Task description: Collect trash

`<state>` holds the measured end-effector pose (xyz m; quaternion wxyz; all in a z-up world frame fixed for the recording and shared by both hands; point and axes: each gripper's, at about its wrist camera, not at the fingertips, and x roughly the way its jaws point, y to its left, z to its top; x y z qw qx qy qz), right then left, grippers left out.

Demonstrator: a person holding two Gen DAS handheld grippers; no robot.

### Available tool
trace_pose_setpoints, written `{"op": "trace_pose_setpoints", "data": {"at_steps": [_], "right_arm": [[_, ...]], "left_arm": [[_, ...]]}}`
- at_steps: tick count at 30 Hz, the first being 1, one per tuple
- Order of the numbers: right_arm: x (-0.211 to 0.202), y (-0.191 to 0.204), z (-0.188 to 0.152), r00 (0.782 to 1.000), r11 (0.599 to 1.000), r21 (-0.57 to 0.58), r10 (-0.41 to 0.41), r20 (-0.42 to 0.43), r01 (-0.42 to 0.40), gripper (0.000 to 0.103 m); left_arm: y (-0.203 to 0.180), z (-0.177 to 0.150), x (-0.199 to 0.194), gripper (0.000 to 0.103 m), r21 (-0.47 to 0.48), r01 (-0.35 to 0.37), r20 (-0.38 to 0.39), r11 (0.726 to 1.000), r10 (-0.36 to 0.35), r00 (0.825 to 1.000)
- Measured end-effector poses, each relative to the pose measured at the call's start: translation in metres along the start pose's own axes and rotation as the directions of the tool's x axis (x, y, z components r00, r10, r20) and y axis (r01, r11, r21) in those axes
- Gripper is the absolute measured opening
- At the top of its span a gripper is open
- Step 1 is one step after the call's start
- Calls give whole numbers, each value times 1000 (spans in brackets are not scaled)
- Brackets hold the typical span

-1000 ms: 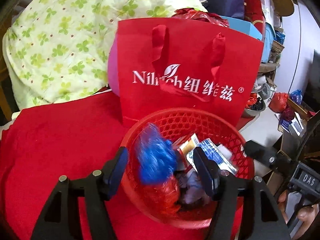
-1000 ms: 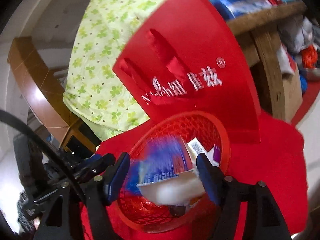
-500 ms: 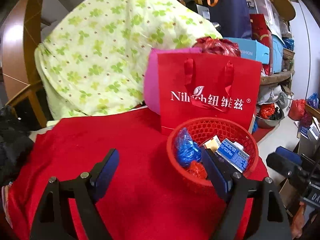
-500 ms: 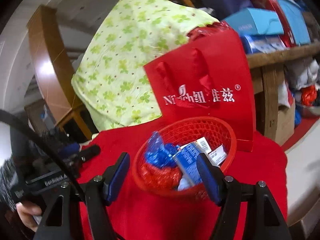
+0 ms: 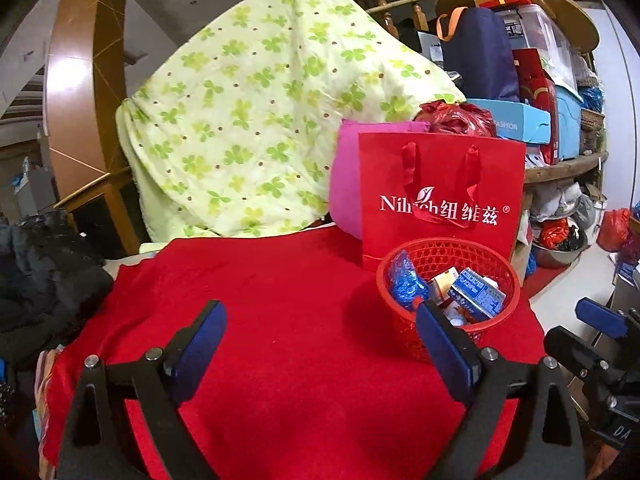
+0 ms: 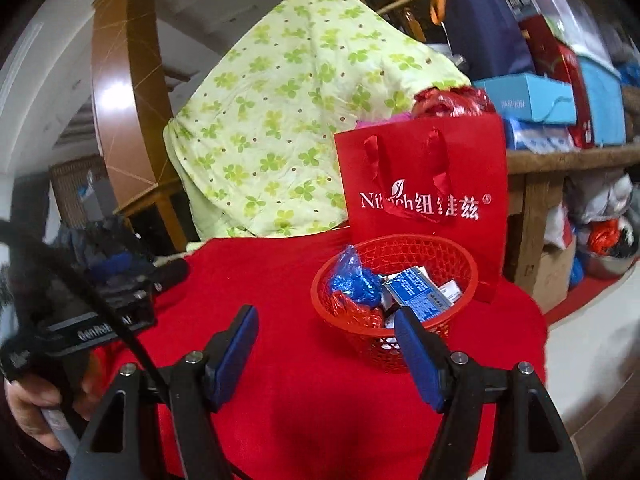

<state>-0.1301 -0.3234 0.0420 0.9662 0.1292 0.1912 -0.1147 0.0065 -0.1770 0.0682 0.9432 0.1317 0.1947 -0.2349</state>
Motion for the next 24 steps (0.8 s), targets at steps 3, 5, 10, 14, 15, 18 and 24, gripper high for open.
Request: {"op": "trace_pose_setpoints", "data": {"at_steps": [3,5,10,14,15,18,24], "right_arm": [[-13,10,-6,999,999,-36,-38,7,38,74],[-24,14,-8,997,996,-58,-71,20,72,74],[-45,15,-7,995,995,-55,-86,40,88,75],[-52,16,-5,996,996,-42,-80,44,82,75],[-52,16,-5,996,996,-37,-75,42,77,75],[-53,17,-5,996,996,-37,-76,42,78,75],[-53,19,-5,996,996,-43,-81,42,83,75]], "left_arm": [[2,-6,-12,95,3,-14,-4,1000,14,1000],[4,-9,-19,95,0,-17,-8,1000,17,1000],[6,-14,-35,95,2,-35,0,999,35,999],[8,-18,-41,96,9,-38,-11,999,38,999],[7,-19,-41,96,12,-40,-13,999,40,999],[6,-23,-42,96,25,-43,-25,999,44,999],[6,-24,-44,96,25,-47,-28,999,48,998]]}}
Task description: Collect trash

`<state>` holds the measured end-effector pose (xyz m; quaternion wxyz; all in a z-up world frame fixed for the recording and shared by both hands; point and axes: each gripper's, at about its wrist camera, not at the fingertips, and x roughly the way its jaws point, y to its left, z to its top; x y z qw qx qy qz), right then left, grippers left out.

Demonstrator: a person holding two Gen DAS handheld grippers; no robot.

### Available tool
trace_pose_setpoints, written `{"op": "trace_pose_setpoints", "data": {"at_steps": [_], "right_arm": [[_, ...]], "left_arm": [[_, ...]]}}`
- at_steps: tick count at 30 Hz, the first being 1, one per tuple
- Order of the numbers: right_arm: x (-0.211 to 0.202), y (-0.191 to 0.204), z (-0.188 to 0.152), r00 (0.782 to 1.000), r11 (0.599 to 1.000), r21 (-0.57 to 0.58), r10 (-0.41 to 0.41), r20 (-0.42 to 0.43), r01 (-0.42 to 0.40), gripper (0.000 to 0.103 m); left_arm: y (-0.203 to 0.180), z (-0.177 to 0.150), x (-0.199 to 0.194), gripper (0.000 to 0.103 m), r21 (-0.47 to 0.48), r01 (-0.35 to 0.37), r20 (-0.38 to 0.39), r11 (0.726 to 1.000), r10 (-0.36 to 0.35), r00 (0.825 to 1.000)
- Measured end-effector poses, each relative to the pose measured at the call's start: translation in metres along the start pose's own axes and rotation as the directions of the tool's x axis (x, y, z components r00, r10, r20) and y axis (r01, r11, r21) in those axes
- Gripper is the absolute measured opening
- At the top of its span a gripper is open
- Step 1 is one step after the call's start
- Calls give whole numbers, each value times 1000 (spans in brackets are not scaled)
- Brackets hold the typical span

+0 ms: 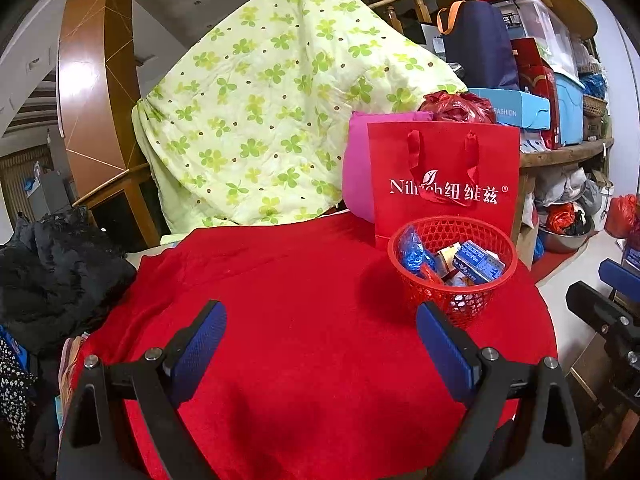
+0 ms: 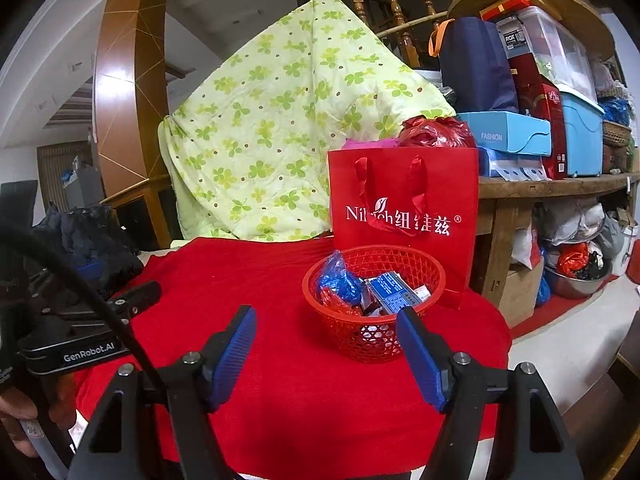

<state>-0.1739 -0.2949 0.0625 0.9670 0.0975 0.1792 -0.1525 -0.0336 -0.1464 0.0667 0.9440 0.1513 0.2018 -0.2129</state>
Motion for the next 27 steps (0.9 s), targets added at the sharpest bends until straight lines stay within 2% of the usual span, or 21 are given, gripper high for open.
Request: {"op": "trace_pose_setpoints", "data": {"at_steps": [27], "right_arm": [[2,21,-11,1000,1000,-21,15,-10,-15,75]], "left_arm": [[10,-4,-3,96,-27,-27,-14,999,26,1000]]}}
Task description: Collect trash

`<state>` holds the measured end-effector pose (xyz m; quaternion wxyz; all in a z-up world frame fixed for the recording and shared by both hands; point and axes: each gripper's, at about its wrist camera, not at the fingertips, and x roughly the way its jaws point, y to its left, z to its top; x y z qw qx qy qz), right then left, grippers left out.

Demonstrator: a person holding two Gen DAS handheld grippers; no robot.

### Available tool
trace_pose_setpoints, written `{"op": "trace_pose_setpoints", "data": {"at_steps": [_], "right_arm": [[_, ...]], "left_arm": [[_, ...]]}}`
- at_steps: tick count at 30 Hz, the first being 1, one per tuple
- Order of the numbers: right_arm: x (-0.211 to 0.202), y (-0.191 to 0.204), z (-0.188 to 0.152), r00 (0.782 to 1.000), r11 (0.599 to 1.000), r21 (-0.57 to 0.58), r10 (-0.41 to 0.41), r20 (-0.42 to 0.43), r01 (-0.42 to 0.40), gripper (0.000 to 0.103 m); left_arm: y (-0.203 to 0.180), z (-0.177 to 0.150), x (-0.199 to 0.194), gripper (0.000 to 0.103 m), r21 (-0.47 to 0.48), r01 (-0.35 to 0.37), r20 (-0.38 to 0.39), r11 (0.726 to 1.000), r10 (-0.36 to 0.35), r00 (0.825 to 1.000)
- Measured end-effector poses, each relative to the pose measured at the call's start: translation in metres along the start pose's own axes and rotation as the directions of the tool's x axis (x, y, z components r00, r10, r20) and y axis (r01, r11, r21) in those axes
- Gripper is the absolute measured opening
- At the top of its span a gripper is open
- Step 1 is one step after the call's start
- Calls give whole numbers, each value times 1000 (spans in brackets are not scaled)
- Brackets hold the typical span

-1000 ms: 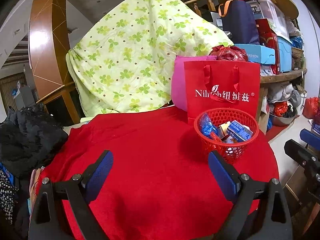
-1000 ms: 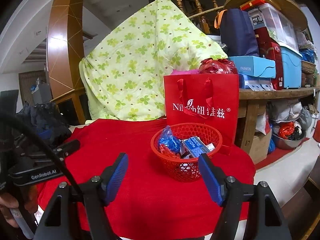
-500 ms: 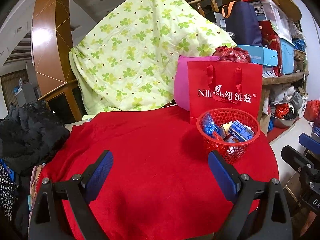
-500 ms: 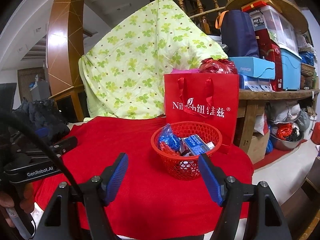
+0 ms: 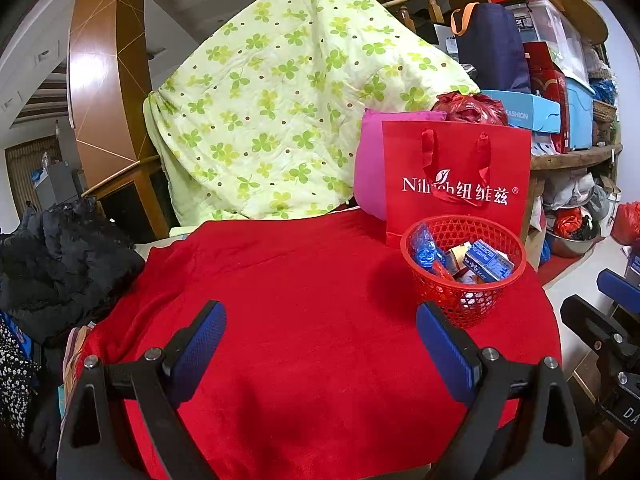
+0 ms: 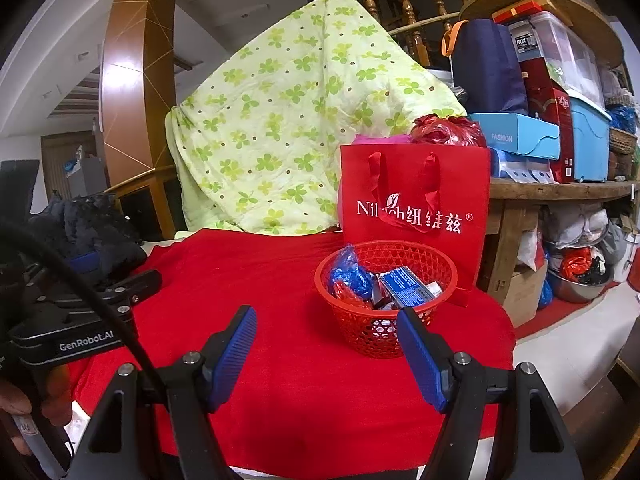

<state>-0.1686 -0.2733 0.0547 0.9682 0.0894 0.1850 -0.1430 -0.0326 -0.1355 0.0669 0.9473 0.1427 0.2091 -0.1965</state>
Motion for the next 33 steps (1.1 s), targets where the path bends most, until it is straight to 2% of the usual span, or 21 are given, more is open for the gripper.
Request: {"op": "trace_pose_setpoints", "data": {"at_steps": [33], "right_arm": [[-2,15,2,1000,1000,-5,11,-5,-11,75]], "left_arm": [[-2,-4,-3,96,7,2,-6,1000,-2,1000]]}}
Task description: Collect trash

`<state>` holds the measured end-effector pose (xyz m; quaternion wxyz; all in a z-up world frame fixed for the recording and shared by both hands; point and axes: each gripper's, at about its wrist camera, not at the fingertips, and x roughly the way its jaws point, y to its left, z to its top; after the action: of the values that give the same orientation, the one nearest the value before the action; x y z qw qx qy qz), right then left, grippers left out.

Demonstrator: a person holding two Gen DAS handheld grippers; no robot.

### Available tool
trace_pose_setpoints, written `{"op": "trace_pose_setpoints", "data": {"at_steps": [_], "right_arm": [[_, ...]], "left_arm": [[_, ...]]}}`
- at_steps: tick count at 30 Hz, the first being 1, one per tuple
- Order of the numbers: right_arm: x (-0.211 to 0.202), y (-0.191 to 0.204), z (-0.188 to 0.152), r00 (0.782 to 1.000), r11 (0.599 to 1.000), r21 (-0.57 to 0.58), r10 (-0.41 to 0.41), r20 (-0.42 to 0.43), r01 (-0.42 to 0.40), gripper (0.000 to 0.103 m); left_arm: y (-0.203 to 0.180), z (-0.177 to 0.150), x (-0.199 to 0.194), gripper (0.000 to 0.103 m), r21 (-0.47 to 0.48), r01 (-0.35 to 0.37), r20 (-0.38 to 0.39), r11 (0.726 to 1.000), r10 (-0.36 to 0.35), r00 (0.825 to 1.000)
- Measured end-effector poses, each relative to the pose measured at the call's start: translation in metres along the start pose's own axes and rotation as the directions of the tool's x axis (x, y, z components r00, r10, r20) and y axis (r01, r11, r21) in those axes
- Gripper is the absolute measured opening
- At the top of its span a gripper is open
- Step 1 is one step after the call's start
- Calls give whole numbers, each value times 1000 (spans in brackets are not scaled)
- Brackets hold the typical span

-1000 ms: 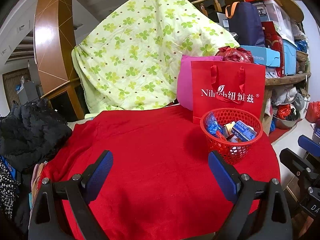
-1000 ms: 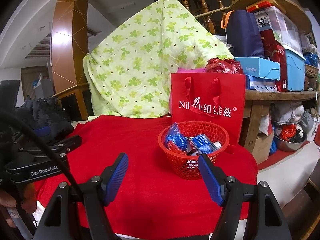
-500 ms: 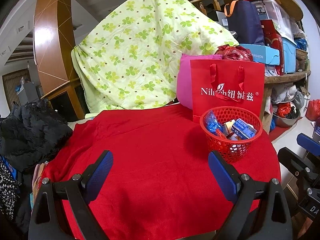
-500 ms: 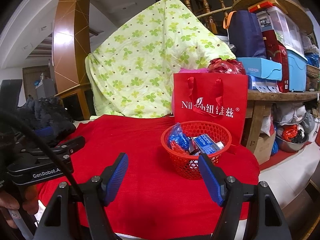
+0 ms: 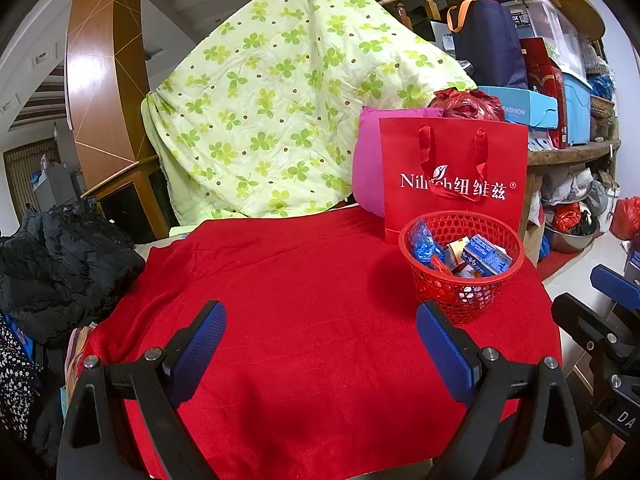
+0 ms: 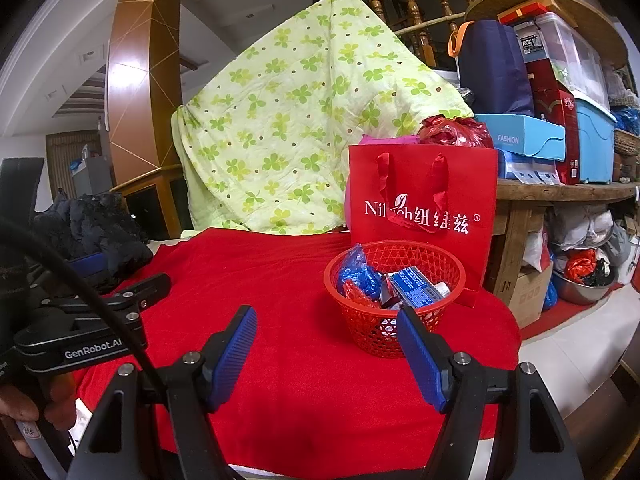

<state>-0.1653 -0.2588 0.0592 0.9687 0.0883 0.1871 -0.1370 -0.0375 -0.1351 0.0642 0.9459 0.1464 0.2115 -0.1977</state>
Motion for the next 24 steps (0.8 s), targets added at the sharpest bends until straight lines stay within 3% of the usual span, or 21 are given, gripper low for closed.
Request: {"op": "trace_pose_setpoints", "data": {"at_steps": [24], "right_arm": [[1,2,-1,1000,1000,1,0,-4,0,75]], "left_arm": [[-1,-2,0,96,1,-4,0,1000,4,1000]]}}
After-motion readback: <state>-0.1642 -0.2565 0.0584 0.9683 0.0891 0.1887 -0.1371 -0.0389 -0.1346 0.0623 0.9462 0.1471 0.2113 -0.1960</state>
